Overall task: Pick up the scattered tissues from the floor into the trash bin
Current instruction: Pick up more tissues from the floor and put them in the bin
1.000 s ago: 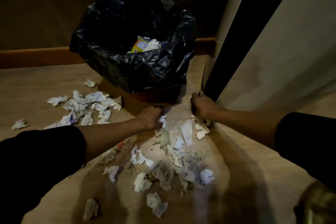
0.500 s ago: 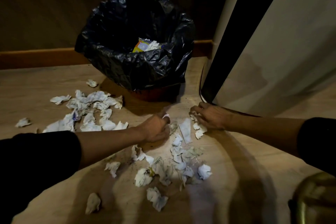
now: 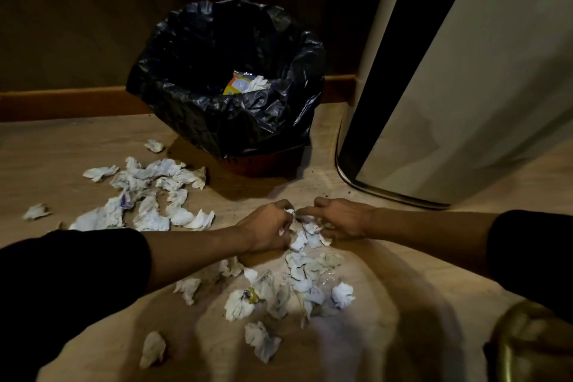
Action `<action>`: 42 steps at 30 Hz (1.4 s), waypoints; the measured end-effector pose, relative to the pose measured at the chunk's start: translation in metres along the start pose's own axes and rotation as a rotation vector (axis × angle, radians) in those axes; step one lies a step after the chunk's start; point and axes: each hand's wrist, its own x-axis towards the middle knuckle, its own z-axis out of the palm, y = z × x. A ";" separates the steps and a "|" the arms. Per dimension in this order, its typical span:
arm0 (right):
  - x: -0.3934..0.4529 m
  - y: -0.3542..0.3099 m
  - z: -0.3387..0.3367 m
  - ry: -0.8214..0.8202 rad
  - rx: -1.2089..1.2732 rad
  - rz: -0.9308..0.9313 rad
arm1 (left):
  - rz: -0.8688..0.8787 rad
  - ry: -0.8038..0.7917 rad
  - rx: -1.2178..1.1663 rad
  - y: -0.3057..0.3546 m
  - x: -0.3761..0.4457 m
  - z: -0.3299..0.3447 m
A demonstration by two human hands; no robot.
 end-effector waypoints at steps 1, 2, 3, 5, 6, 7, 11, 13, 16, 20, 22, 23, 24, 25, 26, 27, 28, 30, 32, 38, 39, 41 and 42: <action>0.003 -0.006 0.001 -0.036 -0.019 -0.003 | 0.016 0.003 -0.004 0.000 -0.001 0.001; 0.005 -0.009 0.002 -0.056 -0.030 -0.002 | 0.038 0.001 -0.009 0.002 -0.003 0.001; 0.007 -0.012 0.003 -0.061 -0.038 -0.004 | 0.064 -0.005 -0.014 0.002 -0.006 0.003; 0.007 -0.013 0.003 -0.049 -0.036 0.006 | 0.124 -0.043 -0.011 0.004 -0.011 0.009; 0.006 -0.011 0.002 -0.044 -0.024 0.010 | 0.151 -0.076 0.000 0.006 -0.013 0.011; 0.004 -0.008 -0.001 -0.045 -0.009 0.014 | 0.173 -0.111 0.009 0.008 -0.014 0.012; -0.013 -0.002 -0.013 -0.067 0.019 0.009 | 0.240 -0.269 0.126 0.019 -0.016 0.013; -0.025 -0.005 -0.011 -0.108 0.064 0.008 | 0.288 -0.329 0.226 0.019 -0.015 0.018; -0.039 -0.018 0.000 -0.150 0.089 -0.046 | 0.302 -0.317 0.290 0.015 -0.012 0.024; -0.045 -0.046 0.013 -0.283 -0.008 -0.154 | 0.177 -0.289 0.251 0.017 -0.012 0.013; -0.045 -0.059 0.018 -0.299 -0.076 -0.202 | 0.101 -0.254 0.203 0.016 -0.014 0.003; -0.044 -0.063 0.021 -0.292 -0.097 -0.222 | 0.077 -0.234 0.177 0.014 -0.017 -0.002; -0.041 -0.066 0.024 -0.279 -0.115 -0.235 | 0.060 -0.216 0.152 0.013 -0.020 -0.006; -0.038 -0.068 0.026 -0.270 -0.133 -0.240 | 0.046 -0.202 0.130 0.012 -0.024 -0.011; -0.035 -0.069 0.026 -0.276 -0.155 -0.242 | 0.036 -0.191 0.112 0.010 -0.028 -0.015; -0.031 -0.071 0.025 -0.291 -0.168 -0.237 | 0.033 -0.184 0.105 0.010 -0.032 -0.019; -0.028 -0.072 0.021 -0.307 -0.171 -0.222 | 0.030 -0.182 0.112 0.010 -0.035 -0.024; -0.023 -0.074 0.009 -0.316 -0.155 -0.165 | 0.039 -0.173 0.150 0.011 -0.041 -0.032; -0.020 -0.073 -0.010 -0.259 -0.124 -0.109 | 0.057 -0.149 0.186 0.013 -0.046 -0.042; -0.020 -0.071 -0.073 0.039 -0.057 -0.063 | 0.045 0.021 0.224 0.022 -0.052 -0.089; -0.022 -0.074 -0.084 0.093 -0.041 -0.054 | 0.028 0.061 0.212 0.024 -0.054 -0.099; -0.026 -0.081 -0.106 0.193 -0.005 -0.049 | 0.003 0.152 0.175 0.030 -0.058 -0.120; -0.029 -0.084 -0.117 0.240 0.016 -0.056 | 0.001 0.207 0.158 0.034 -0.060 -0.132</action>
